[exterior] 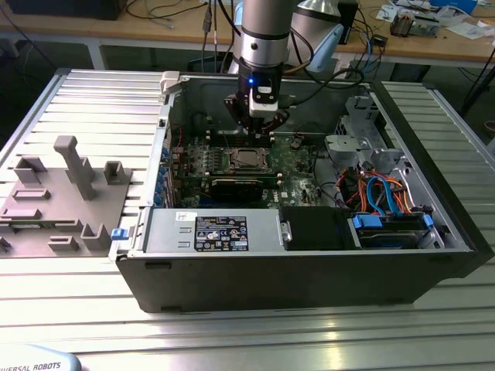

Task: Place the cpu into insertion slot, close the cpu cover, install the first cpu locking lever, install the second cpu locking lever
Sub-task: 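Install the first cpu locking lever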

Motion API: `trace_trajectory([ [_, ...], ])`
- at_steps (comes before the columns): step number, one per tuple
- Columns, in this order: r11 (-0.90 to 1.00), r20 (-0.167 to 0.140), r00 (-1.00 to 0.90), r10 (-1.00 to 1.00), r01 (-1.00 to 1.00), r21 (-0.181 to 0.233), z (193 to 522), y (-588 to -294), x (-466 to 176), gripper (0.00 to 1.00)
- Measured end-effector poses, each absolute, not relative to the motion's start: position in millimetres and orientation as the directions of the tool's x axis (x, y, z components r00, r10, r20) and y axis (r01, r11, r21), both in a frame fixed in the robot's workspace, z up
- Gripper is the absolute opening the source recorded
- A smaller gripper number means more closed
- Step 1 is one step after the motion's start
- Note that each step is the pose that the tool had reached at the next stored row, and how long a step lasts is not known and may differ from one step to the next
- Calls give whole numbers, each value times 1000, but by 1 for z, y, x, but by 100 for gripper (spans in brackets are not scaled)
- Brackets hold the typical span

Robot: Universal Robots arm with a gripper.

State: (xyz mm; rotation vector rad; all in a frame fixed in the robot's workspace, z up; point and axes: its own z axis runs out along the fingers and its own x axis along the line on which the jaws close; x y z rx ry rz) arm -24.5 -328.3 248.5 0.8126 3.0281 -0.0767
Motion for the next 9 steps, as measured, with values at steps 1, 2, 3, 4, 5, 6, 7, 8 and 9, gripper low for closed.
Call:
trace_trajectory([
  [1, 865, -18, -866, 499, 499, -46, 248, -328, -24, 11],
  [2, 866, -18, -868, 497, 497, -46, 248, -328, -24, 11],
  [3, 867, -18, -868, 496, 496, -46, 248, -328, -24, 11],
  [4, 868, -18, -869, 495, 495, -46, 248, -328, -24, 11],
  [5, 868, -18, -870, 493, 494, -46, 248, -328, -24, 11],
  [6, 869, -18, -870, 492, 492, -46, 248, -328, -24, 11],
  [7, 870, -18, -871, 491, 491, -46, 248, -328, -24, 11],
  [8, 871, -18, -872, 490, 490, -46, 248, -328, -24, 11],
  [9, 872, -18, -873, 488, 488, -46, 248, -328, -24, 11],
])
